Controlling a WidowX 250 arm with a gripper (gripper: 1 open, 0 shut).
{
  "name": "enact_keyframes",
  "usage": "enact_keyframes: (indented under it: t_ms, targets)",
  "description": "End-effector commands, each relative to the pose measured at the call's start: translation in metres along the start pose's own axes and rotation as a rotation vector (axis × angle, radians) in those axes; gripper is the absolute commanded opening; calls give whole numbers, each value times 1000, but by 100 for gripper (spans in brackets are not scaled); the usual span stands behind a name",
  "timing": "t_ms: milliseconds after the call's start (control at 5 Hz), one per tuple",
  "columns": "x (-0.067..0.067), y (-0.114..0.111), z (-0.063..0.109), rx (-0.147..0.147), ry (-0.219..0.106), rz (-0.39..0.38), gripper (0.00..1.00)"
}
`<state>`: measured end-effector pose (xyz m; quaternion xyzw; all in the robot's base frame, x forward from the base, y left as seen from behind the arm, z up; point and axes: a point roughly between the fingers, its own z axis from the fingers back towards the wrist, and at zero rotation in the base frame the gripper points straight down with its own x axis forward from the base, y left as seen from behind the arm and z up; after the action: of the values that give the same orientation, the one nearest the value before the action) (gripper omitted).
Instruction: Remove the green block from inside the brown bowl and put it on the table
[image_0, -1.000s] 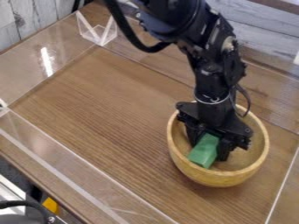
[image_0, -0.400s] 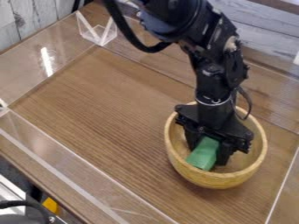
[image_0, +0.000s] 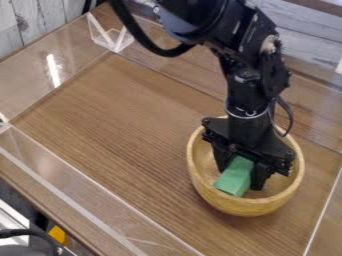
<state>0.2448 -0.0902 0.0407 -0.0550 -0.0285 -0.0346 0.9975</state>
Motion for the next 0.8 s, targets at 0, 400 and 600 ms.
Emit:
enact_keyframes:
  t_ms: [0, 400, 600]
  targets:
    - [13, -11, 28, -16, -58, 5, 0]
    - [23, -26, 71, -44, -99, -13, 0]
    - [27, -31, 90, -57, -113, -57, 0]
